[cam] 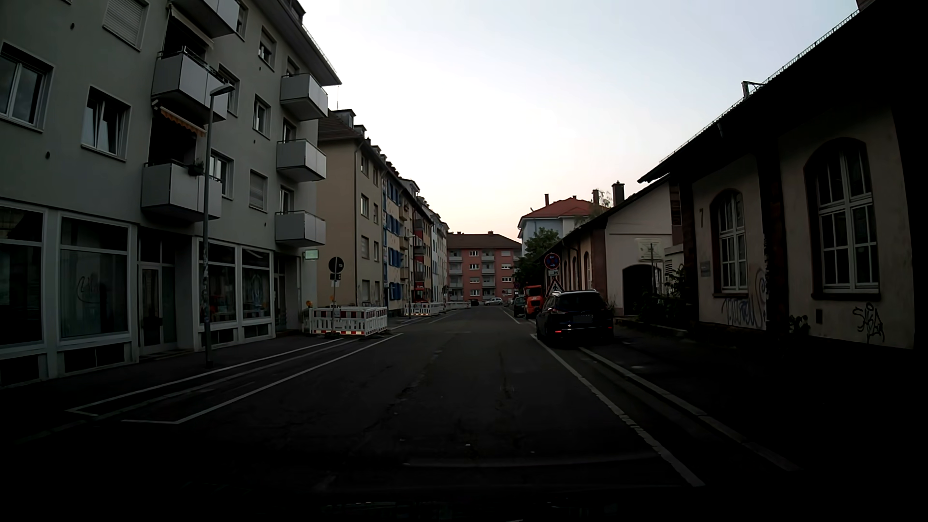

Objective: Follow the waypoints while adhering to traffic rules and regulations

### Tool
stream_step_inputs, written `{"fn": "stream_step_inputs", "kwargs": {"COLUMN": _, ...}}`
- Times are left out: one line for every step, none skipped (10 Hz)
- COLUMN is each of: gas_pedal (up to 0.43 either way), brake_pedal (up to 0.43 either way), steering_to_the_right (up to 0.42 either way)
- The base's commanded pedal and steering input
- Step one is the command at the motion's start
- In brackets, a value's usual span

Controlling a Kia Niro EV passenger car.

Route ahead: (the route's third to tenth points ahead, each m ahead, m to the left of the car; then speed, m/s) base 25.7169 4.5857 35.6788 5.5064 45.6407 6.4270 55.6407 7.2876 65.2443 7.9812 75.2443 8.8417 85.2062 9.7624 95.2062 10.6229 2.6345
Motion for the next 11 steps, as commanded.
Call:
{"fn": "stream_step_inputs", "kwargs": {"gas_pedal": 0.0, "brake_pedal": 0.0, "steering_to_the_right": -0.002}}
{"fn": "stream_step_inputs", "kwargs": {"gas_pedal": 0.0, "brake_pedal": 0.0, "steering_to_the_right": -0.002}}
{"fn": "stream_step_inputs", "kwargs": {"gas_pedal": 0.0, "brake_pedal": 0.0, "steering_to_the_right": -0.001}}
{"fn": "stream_step_inputs", "kwargs": {"gas_pedal": 0.0, "brake_pedal": 0.0, "steering_to_the_right": -0.002}}
{"fn": "stream_step_inputs", "kwargs": {"gas_pedal": 0.0, "brake_pedal": 0.0, "steering_to_the_right": -0.001}}
{"fn": "stream_step_inputs", "kwargs": {"gas_pedal": 0.0, "brake_pedal": 0.0, "steering_to_the_right": -0.001}}
{"fn": "stream_step_inputs", "kwargs": {"gas_pedal": 0.0, "brake_pedal": 0.0, "steering_to_the_right": -0.001}}
{"fn": "stream_step_inputs", "kwargs": {"gas_pedal": 0.0, "brake_pedal": 0.0, "steering_to_the_right": -0.001}}
{"fn": "stream_step_inputs", "kwargs": {"gas_pedal": 0.0, "brake_pedal": 0.0, "steering_to_the_right": -0.001}}
{"fn": "stream_step_inputs", "kwargs": {"gas_pedal": 0.0, "brake_pedal": 0.0, "steering_to_the_right": -0.001}}
{"fn": "stream_step_inputs", "kwargs": {"gas_pedal": 0.0, "brake_pedal": 0.0, "steering_to_the_right": -0.001}}
